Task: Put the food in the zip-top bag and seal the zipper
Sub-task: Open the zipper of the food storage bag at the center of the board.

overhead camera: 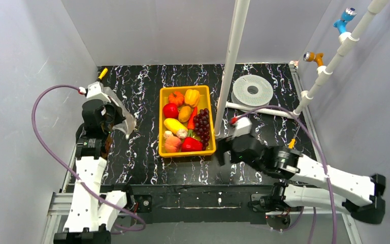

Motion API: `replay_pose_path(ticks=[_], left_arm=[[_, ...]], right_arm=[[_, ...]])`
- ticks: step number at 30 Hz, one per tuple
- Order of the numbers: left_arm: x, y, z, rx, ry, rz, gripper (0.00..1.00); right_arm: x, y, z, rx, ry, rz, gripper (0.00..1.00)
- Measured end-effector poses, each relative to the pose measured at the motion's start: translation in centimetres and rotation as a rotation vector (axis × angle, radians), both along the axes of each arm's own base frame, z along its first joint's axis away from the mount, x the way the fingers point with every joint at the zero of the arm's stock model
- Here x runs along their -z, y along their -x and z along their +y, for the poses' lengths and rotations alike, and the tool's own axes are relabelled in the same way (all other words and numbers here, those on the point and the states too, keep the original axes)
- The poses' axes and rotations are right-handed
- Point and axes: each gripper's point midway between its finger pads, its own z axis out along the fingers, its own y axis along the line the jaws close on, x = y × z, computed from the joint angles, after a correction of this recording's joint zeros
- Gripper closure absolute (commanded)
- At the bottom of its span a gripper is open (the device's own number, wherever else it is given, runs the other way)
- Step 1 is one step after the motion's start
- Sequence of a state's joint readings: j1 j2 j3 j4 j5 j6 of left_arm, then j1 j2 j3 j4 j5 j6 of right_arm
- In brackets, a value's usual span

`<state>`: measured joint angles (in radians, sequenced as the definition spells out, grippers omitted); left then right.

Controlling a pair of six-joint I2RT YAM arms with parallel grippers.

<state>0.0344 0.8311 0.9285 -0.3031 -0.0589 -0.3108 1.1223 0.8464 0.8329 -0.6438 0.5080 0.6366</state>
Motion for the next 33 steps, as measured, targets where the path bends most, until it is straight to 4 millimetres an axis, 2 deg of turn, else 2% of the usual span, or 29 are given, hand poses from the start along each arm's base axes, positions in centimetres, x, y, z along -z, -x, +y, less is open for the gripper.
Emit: replay_pose_path(ticks=[1, 3, 7, 11, 17, 21, 26, 33], left_arm=[[0.2, 1.0, -0.2, 0.003, 0.003, 0.037, 1.00], [-0.8, 2.6, -0.4, 0.005, 0.007, 0.057, 1.00], [-3.0, 5.4, -0.6, -0.007, 0.034, 0.048, 1.00], [-3.3, 7.5, -1.0, -0.010, 0.074, 0.084, 1.00], [-0.8, 9.3, -2.7, 0.034, 0.168, 0.222, 1.00], [0.3, 9.8, -4.5, 0.087, 0.250, 0.304, 1.00], [0.4, 10.0, -6.6, 0.159, 0.354, 0.341, 1.00], [0.6, 10.2, -7.9, 0.195, 0.429, 0.373, 1.00]], right_arm=[[-0.6, 0.8, 1.5, -0.068, 0.006, -0.021, 0.00], [-2.5, 2.6, 6.4, -0.232, -0.012, -0.055, 0.00], [-5.8, 2.3, 14.7, -0.378, -0.057, -0.127, 0.00], [-8.9, 1.3, 20.6, -0.459, -0.135, -0.177, 0.00], [-11.8, -0.2, 26.4, -0.513, -0.212, -0.225, 0.06], [-11.1, -0.7, 28.5, -0.535, -0.201, -0.225, 0.07], [-9.6, -0.4, 29.2, -0.561, -0.181, -0.203, 0.07], [-9.8, -0.3, 29.7, -0.570, -0.202, -0.210, 0.12]])
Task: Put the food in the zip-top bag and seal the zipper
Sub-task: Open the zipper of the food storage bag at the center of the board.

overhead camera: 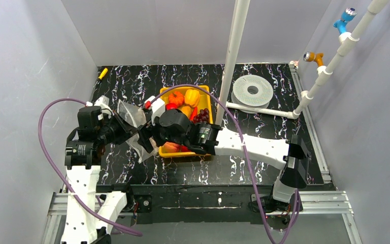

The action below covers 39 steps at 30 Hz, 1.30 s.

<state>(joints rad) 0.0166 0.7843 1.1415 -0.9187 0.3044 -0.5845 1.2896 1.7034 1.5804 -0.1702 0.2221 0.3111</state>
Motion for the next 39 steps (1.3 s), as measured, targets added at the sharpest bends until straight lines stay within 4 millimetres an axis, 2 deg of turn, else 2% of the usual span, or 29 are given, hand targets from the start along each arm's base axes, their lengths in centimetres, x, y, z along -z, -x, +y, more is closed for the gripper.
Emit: replay_pose_path(ticks=[6, 9, 11, 14, 17, 20, 23, 25, 26, 32, 35, 39], left_arm=[[0.2, -0.2, -0.7, 0.015, 0.045, 0.026, 1.00], [0.1, -0.2, -1.1, 0.025, 0.065, 0.034, 1.00], [0.1, -0.3, -1.3, 0.032, 0.077, 0.033, 1.00], [0.1, -0.3, -1.5, 0.040, 0.087, 0.031, 1.00], [0.1, -0.3, -1.7, 0.050, 0.095, 0.033, 0.98], [0.1, -0.3, -1.9, 0.063, 0.099, 0.033, 0.76], [0.1, -0.1, -2.0, 0.073, 0.105, 0.038, 0.52], [0.0, 0.0, -2.1, 0.072, 0.110, 0.039, 0.29], [-0.1, 0.1, -2.1, 0.077, 0.105, 0.034, 0.22], [-2.1, 0.8, -1.5, 0.059, 0.068, -0.018, 0.21], [-3.3, 1.3, -0.7, 0.025, 0.030, -0.065, 0.23], [-4.1, 2.1, 1.0, -0.065, -0.026, -0.085, 0.27]], right_arm=[[1.9, -0.2, 0.7, 0.000, 0.032, 0.010, 0.18], [2.8, -0.3, 1.0, 0.006, 0.047, 0.018, 0.27], [3.0, -0.4, 1.0, 0.015, 0.048, 0.021, 0.37], [2.9, -0.4, 1.1, 0.025, 0.038, 0.028, 0.58], [3.1, -0.6, 1.0, 0.045, 0.035, 0.041, 0.73], [3.3, -0.5, 1.0, 0.057, 0.032, 0.054, 0.82], [3.7, -0.7, 0.7, 0.081, 0.036, 0.063, 0.87], [4.1, -0.8, 0.5, 0.096, 0.042, 0.070, 0.93], [4.3, -0.8, 0.4, 0.104, 0.043, 0.075, 0.95], [4.4, -1.1, -0.1, 0.131, 0.037, 0.092, 0.96], [4.2, -1.4, -0.3, 0.144, 0.026, 0.103, 0.96], [4.0, -1.7, -0.4, 0.159, 0.016, 0.115, 0.96]])
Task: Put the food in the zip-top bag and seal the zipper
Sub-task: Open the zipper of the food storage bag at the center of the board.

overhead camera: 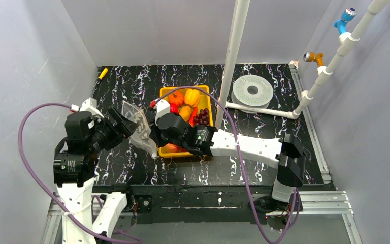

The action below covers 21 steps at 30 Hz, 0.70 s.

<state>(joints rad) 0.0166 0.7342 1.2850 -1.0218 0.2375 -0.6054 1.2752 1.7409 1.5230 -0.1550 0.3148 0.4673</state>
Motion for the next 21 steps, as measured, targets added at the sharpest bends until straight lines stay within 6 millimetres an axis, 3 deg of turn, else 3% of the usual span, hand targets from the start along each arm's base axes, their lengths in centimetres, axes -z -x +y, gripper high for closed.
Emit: replay_pose_path(ticks=[6, 13, 21], left_arm=[[2.5, 0.8, 2.3, -0.200, 0.001, 0.114, 0.36], [5.6, 0.0, 1.5, -0.199, 0.048, 0.219, 0.49], [4.9, -1.1, 1.3, -0.128, 0.009, 0.150, 0.78]], right_arm=[[0.0, -0.4, -0.3, 0.013, -0.001, -0.001, 0.96], [0.3, -0.2, -0.7, 0.006, 0.001, 0.004, 0.96], [0.3, 0.5, -0.8, -0.028, -0.015, 0.015, 0.89]])
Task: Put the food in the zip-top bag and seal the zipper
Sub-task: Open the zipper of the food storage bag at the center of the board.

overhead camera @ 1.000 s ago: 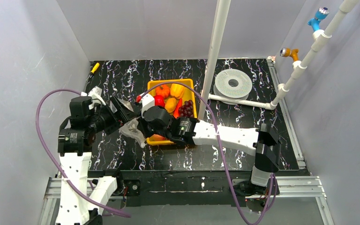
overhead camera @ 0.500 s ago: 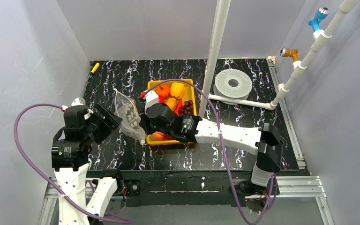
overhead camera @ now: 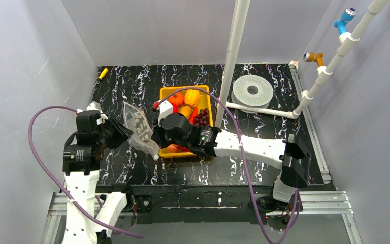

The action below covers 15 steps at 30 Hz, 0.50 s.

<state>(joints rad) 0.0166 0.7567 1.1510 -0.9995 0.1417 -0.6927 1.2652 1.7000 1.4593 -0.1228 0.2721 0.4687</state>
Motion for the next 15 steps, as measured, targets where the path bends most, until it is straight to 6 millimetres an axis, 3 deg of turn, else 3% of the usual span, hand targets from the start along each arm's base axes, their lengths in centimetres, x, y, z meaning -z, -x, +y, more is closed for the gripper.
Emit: replay_pose_path(ticks=[6, 11, 15], left_arm=[[-0.4, 0.1, 0.6, 0.045, -0.081, -0.049, 0.79], [-0.4, 0.0, 1.3, 0.079, -0.154, -0.039, 0.68], [-0.9, -0.1, 1.5, 0.094, -0.176, -0.054, 0.69]], right_arm=[[-0.1, 0.9, 0.5, -0.049, -0.019, 0.028, 0.88], [-0.7, 1.9, 1.3, -0.100, -0.070, 0.094, 0.88], [-1.2, 2.2, 1.9, -0.131, -0.118, 0.160, 0.88]])
